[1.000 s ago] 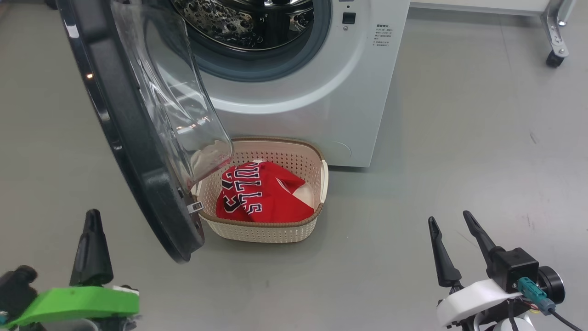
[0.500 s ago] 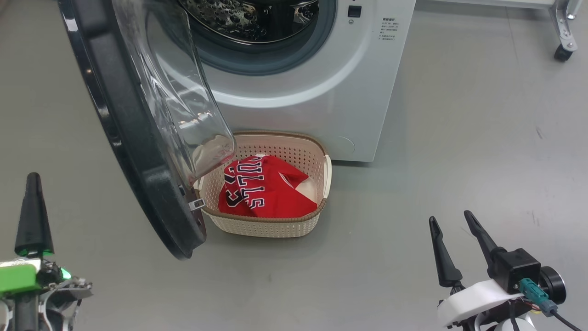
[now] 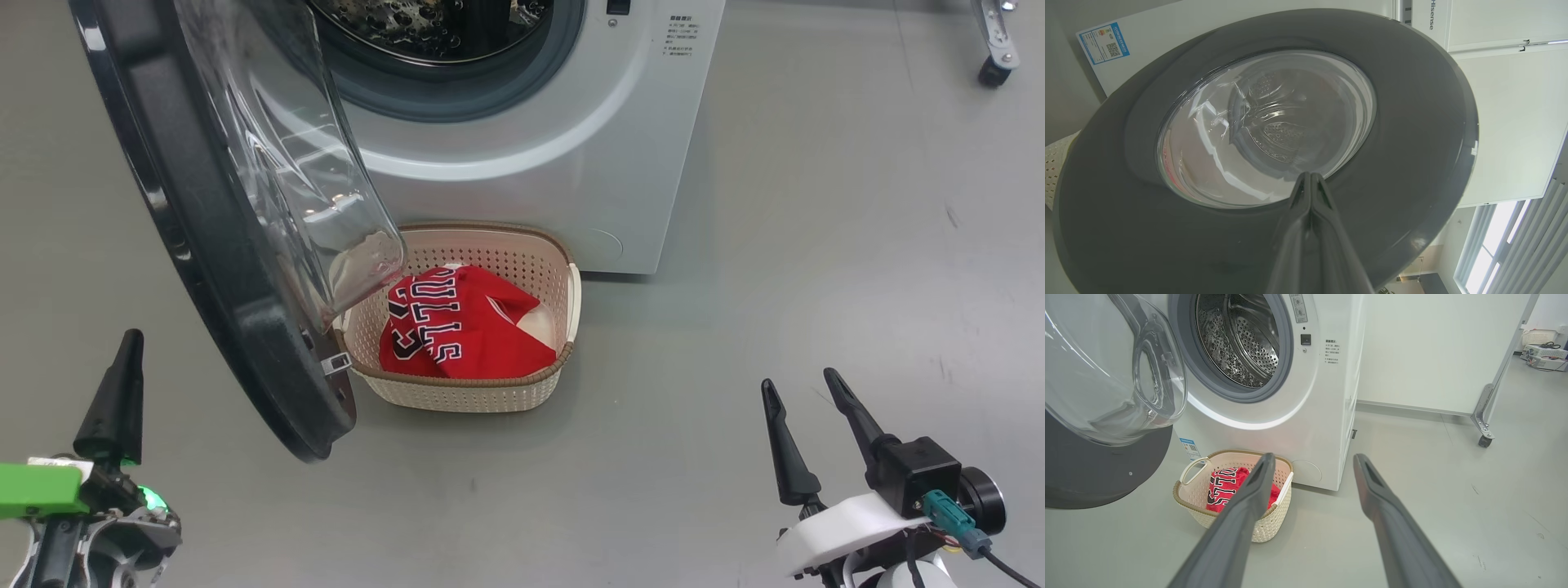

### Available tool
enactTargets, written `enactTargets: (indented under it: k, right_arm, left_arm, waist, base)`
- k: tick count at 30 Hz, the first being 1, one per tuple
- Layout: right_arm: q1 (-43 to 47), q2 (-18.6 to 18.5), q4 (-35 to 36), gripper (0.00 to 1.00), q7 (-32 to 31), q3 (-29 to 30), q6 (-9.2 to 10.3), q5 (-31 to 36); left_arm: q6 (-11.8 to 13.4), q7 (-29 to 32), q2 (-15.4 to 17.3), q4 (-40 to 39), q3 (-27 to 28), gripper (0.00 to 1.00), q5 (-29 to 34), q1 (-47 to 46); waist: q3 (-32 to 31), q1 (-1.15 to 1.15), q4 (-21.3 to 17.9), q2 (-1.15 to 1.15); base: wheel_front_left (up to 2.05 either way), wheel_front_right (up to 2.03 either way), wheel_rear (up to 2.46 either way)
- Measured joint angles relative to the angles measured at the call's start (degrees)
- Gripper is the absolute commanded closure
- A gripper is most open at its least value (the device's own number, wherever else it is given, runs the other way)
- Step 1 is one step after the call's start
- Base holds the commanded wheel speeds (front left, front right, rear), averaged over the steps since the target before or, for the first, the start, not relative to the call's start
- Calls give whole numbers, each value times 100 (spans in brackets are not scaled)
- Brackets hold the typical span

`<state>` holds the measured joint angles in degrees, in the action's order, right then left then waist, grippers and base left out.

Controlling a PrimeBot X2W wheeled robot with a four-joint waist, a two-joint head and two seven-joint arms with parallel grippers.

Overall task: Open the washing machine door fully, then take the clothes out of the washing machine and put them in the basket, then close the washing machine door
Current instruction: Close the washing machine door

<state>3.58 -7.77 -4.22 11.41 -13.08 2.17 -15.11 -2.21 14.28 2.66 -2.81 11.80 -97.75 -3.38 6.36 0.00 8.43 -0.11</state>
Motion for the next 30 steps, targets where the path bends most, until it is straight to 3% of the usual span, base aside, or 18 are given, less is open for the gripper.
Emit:
enactTargets:
  k: [30]
  right_arm:
    - [-92, -37, -26, 0, 0, 5, -7, -46]
  left_arm:
    - [-18, 734, 23, 123, -672, 100, -108, -49]
  waist:
    - [53, 0, -131, 0]
  base:
    - [0, 0, 0]
